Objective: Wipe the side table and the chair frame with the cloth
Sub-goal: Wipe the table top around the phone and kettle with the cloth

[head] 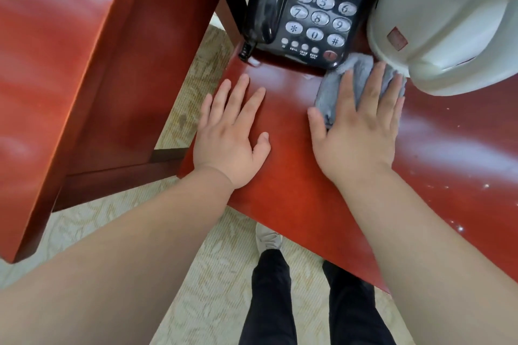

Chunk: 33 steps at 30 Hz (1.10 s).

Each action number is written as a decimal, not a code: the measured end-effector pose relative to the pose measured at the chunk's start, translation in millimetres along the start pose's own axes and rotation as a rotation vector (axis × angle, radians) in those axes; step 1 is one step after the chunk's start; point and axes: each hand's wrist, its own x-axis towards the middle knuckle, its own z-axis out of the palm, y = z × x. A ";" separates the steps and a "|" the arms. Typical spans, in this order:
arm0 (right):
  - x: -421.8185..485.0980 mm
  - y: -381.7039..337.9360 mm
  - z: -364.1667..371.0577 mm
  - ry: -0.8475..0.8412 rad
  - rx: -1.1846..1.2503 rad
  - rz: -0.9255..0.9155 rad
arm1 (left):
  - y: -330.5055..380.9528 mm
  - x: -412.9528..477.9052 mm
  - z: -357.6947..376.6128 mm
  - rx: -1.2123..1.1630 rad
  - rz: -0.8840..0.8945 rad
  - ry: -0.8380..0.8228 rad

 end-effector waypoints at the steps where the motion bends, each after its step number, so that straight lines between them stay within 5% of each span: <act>1: 5.6 -7.0 0.3 -0.006 0.012 0.056 | 0.1 0.2 -0.1 -0.002 0.005 -0.004; 4: 0.9 -21.8 2.6 -0.008 0.037 0.083 | -2.1 0.7 2.3 -0.007 0.007 0.004; 10: -89.9 -19.3 8.4 -0.109 -0.029 -0.192 | -3.3 0.4 2.5 0.005 0.018 0.015; 14: -47.6 2.5 4.7 -0.081 -0.001 -0.316 | -3.1 1.1 2.6 0.014 0.008 0.012; 19: 10.9 16.0 -4.7 -0.053 -0.026 -0.204 | -1.9 -0.3 3.1 -0.008 0.005 0.013; 24: -64.4 -4.8 11.5 0.039 0.052 -0.060 | -2.3 -0.9 4.3 -0.007 0.008 0.024; 29: -154.4 -22.1 16.3 -0.109 -0.048 -0.198 | -3.2 -1.1 5.5 -0.023 0.014 0.054; 33: -104.1 -4.3 15.4 -0.049 -0.134 -0.236 | -3.2 -2.3 5.8 -0.018 0.017 0.055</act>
